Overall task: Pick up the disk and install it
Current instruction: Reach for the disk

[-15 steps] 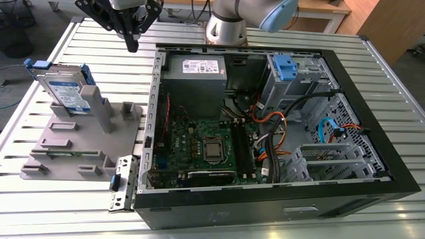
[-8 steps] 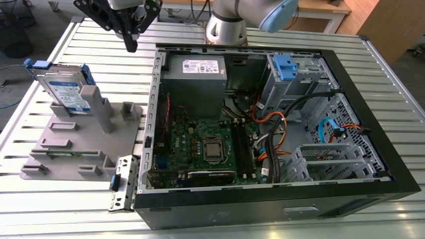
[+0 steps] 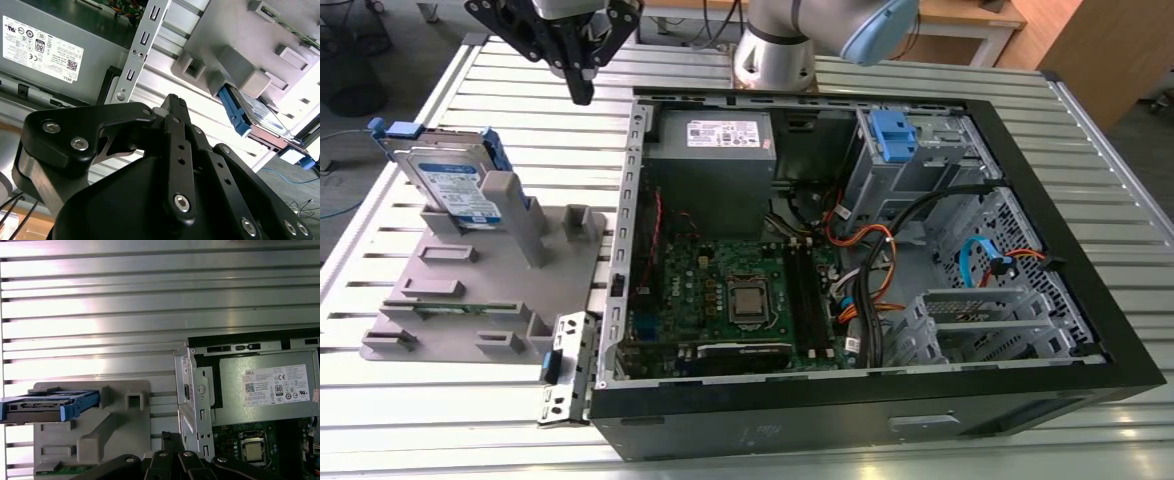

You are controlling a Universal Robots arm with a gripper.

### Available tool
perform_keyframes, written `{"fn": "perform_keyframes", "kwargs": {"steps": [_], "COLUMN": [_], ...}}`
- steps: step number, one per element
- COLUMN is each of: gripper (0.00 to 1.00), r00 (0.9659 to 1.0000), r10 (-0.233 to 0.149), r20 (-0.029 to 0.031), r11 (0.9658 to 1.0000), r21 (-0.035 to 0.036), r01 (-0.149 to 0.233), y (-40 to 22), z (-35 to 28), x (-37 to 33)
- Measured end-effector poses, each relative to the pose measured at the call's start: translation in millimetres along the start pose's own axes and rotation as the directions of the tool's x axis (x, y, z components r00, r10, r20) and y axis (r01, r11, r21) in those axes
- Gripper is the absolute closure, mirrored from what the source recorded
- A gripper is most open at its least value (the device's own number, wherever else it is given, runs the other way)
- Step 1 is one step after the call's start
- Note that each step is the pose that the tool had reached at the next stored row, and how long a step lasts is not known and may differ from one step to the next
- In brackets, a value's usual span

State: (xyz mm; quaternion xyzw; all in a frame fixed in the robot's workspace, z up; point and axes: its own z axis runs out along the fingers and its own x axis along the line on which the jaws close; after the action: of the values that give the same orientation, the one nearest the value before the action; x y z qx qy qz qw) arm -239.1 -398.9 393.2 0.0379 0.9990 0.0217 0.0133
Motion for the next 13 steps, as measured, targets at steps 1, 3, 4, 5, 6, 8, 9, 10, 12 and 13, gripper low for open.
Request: {"fn": "perform_keyframes", "kwargs": {"steps": [1, 3, 4, 5, 6, 8, 9, 10, 12, 13], "gripper": [0.89, 0.89, 0.89, 0.89, 0.89, 0.89, 0.89, 0.89, 0.89, 0.89], "r00": [1.0, 1.0, 1.0, 1.0, 1.0, 1.0, 1.0, 1.0, 1.0, 1.0], "r10": [0.0, 0.0, 0.0, 0.0, 0.0, 0.0, 0.0, 0.0, 0.0, 0.0], "r20": [0.0, 0.0, 0.0, 0.0, 0.0, 0.0, 0.0, 0.0, 0.0, 0.0], "r11": [1.0, 1.0, 1.0, 1.0, 1.0, 1.0, 1.0, 1.0, 1.0, 1.0], "r21": [0.0, 0.0, 0.0, 0.0, 0.0, 0.0, 0.0, 0.0, 0.0, 0.0], "r01": [0.0, 0.0, 0.0, 0.0, 0.0, 0.0, 0.0, 0.0, 0.0, 0.0], "y": [0.0, -0.1, -0.1, -0.1, -0.1, -0.2, -0.2, -0.2, -0.3, -0.3], "z": [0.0, 0.0, 0.0, 0.0, -0.1, 0.0, -0.1, -0.1, -0.1, -0.1], "x": [0.3, 0.9, 1.2, 1.5, 1.8, 2.4, 2.7, 3.0, 3.9, 4.3]}}
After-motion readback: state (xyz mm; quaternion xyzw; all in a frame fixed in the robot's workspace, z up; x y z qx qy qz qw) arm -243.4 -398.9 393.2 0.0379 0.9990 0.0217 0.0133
